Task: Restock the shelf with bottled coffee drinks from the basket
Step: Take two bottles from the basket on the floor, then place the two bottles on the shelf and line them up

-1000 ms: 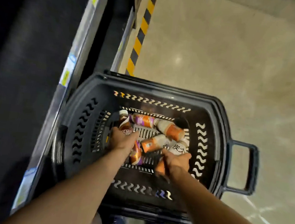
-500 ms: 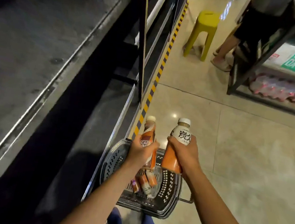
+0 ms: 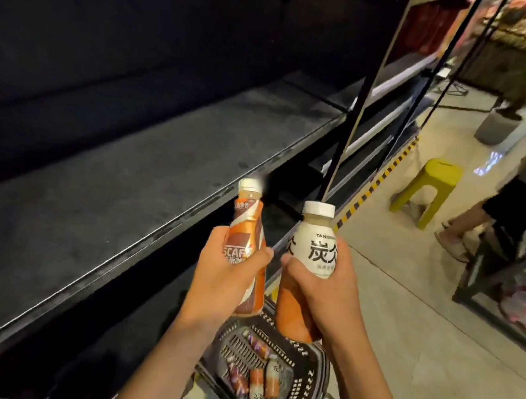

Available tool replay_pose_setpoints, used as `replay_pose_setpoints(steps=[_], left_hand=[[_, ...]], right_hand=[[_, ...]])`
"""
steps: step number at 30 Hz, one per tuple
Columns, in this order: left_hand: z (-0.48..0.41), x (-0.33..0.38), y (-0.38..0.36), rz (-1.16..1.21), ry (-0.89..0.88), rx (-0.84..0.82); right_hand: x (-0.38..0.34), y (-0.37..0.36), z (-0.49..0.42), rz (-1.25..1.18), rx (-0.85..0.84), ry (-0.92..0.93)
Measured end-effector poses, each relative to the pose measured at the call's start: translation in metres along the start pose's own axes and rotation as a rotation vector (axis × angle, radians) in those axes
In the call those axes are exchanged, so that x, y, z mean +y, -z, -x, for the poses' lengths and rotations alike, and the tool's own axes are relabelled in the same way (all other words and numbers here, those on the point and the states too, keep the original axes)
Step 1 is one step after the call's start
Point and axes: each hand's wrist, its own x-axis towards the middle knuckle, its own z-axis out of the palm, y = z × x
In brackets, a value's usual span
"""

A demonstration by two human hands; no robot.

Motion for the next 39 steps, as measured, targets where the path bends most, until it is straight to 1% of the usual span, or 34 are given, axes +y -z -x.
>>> replay_pose_setpoints(steps=[7, 11, 14, 19, 23, 28, 32, 36, 39], left_hand=[[0.071, 0.025, 0.099, 0.064, -0.124, 0.389], [0.126, 0.031, 0.162, 0.064, -0.181, 0.613], [0.176, 0.029, 0.208, 0.069, -0.215, 0.748], [0.272, 0.009, 0.278, 0.085, -0.251, 0.931], [0.352, -0.008, 0.334, 0.12, -0.29, 1.088], [0.434, -0.025, 0.402, 0.11, -0.337, 1.183], [0.476, -0.034, 0.448, 0.08, -0.344, 1.214], [0.497, -0.036, 0.49, 0.071, -0.318, 1.234], [0.504, -0.031, 0.521, 0.074, -0.32, 1.272]], right_hand=[[-0.061, -0.083, 0.043, -0.001, -0.338, 0.191], [-0.094, -0.14, 0.088, -0.039, -0.532, 0.25], [-0.114, -0.178, 0.135, -0.064, -0.687, 0.267], [-0.138, -0.236, 0.236, -0.12, -0.883, 0.316], [-0.146, -0.28, 0.33, -0.174, -1.041, 0.26], [-0.152, -0.332, 0.432, -0.231, -1.132, 0.256], [-0.156, -0.362, 0.483, -0.238, -1.167, 0.258], [-0.169, -0.387, 0.509, -0.226, -1.128, 0.3], [-0.185, -0.407, 0.517, -0.208, -1.077, 0.381]])
